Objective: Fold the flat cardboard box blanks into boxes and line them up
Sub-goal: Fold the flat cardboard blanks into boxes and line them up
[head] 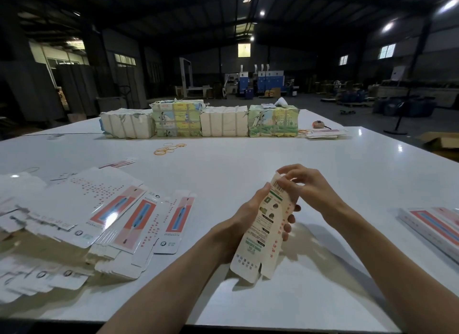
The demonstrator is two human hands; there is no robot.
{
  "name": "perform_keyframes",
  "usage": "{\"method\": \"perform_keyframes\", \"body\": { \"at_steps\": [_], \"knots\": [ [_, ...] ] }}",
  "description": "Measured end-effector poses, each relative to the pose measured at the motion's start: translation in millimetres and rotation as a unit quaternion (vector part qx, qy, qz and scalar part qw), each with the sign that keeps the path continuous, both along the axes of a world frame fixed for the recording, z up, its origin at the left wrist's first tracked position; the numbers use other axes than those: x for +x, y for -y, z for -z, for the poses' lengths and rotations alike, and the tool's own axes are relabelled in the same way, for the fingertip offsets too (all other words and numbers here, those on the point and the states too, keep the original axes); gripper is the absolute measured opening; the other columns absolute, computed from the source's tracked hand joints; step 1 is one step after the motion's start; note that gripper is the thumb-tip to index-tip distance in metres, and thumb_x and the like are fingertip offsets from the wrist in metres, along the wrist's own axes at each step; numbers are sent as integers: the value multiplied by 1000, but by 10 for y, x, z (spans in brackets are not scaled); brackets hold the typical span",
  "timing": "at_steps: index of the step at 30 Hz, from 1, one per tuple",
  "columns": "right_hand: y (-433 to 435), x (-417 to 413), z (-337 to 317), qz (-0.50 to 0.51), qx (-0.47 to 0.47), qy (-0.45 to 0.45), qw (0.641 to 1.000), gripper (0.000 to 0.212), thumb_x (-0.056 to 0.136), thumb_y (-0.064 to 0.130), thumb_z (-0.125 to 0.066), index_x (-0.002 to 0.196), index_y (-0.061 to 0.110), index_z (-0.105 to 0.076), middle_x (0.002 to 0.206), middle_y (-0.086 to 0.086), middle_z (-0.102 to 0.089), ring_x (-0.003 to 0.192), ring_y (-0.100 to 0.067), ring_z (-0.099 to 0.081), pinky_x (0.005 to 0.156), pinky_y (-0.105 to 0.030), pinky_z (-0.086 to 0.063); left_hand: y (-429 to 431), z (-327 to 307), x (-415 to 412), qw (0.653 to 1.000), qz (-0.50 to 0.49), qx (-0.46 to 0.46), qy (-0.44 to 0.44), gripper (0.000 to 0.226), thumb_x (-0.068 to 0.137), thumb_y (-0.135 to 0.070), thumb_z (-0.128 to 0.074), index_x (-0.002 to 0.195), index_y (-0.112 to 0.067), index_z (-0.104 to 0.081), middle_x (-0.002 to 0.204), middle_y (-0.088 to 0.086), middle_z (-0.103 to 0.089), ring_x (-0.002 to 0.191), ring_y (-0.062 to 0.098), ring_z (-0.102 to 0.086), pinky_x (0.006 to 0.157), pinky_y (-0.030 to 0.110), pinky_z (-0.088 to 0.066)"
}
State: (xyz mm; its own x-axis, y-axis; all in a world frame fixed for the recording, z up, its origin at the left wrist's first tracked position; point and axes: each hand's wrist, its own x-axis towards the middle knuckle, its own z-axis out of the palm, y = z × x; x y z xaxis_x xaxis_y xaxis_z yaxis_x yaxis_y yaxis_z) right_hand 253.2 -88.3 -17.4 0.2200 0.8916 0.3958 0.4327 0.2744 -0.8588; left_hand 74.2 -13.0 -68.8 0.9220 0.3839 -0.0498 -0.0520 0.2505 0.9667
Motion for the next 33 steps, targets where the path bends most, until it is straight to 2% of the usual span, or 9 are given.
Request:
{"method": "perform_keyframes", "body": {
  "at_steps": [3, 8, 12, 17, 19, 23, 28, 31, 33],
  "knots": [
    [51, 24, -72, -13, -11, -38, 999, 30, 98, 26, -71, 76, 10, -82, 117, 13, -71, 96, -28, -71, 68, -25, -58, 20, -82, 14, 1000, 21, 14, 18, 78, 100, -76, -42, 134, -9, -64, 115, 18, -64, 92, 31, -65, 82, 41, -57],
    [101, 17, -143, -28, 15, -77, 997, 30, 98, 22, -70, 75, 6, -80, 114, 10, -70, 96, -34, -71, 72, -32, -60, 33, -159, 38, 998, 29, 30, 46, 68, 102, -74, -39, 126, -15, -65, 117, 17, -65, 92, 30, -67, 79, 38, -59],
    [102, -61, -82, -25, 49, -9, 998, 22, 97, 27, -72, 86, 9, -81, 122, 14, -70, 105, -23, -68, 74, -38, -64, -33, -112, -28, 999, 7, 30, 41, 76, 101, -77, -39, 125, -10, -67, 113, 18, -64, 90, 30, -67, 78, 39, -59],
    [53, -133, -53, -14, 53, 42, 998, 24, 98, 21, -72, 77, 13, -80, 129, 19, -69, 113, -13, -62, 69, -19, -58, -6, -89, -86, 998, 2, 52, 33, 79, 103, -75, -33, 125, -6, -63, 104, 13, -65, 84, 28, -65, 76, 36, -59],
    [68, -101, -77, -23, 47, 33, 998, 26, 99, 22, -71, 76, 15, -81, 131, 22, -67, 116, -11, -60, 72, -20, -60, 16, -124, -91, 998, 19, 46, 30, 75, 103, -74, -33, 124, -7, -61, 104, 12, -63, 84, 28, -64, 78, 36, -57],
    [135, -9, -140, -52, 34, -28, 998, 30, 95, 27, -71, 77, 6, -79, 135, 17, -65, 108, -20, -69, 75, -29, -61, 40, -196, -36, 997, 48, 41, 38, 77, 102, -76, -35, 125, -6, -59, 105, 13, -64, 82, 27, -63, 77, 35, -57],
    [180, -19, -173, -85, 40, -63, 994, 31, 93, 27, -68, 78, 1, -79, 138, 12, -59, 109, -17, -68, 80, -30, -60, 7, -218, 8, 996, 64, 36, 48, 76, 101, -77, -41, 124, -9, -63, 111, 15, -64, 81, 25, -64, 77, 35, -57],
    [174, -81, -161, -72, 42, -60, 995, 29, 94, 27, -68, 81, 4, -80, 141, 17, -56, 113, -15, -66, 80, -26, -60, -11, -204, 10, 997, 45, 38, 48, 77, 99, -79, -43, 124, -10, -67, 111, 15, -67, 82, 26, -65, 77, 36, -58],
    [145, -140, -152, -23, 56, -5, 998, 26, 96, 29, -69, 84, 8, -81, 145, 20, -54, 122, -12, -60, 76, -17, -59, -5, -183, 12, 998, 4, 42, 45, 82, 96, -82, -44, 126, -10, -68, 112, 16, -68, 84, 29, -65, 79, 40, -57]
  ]
}}
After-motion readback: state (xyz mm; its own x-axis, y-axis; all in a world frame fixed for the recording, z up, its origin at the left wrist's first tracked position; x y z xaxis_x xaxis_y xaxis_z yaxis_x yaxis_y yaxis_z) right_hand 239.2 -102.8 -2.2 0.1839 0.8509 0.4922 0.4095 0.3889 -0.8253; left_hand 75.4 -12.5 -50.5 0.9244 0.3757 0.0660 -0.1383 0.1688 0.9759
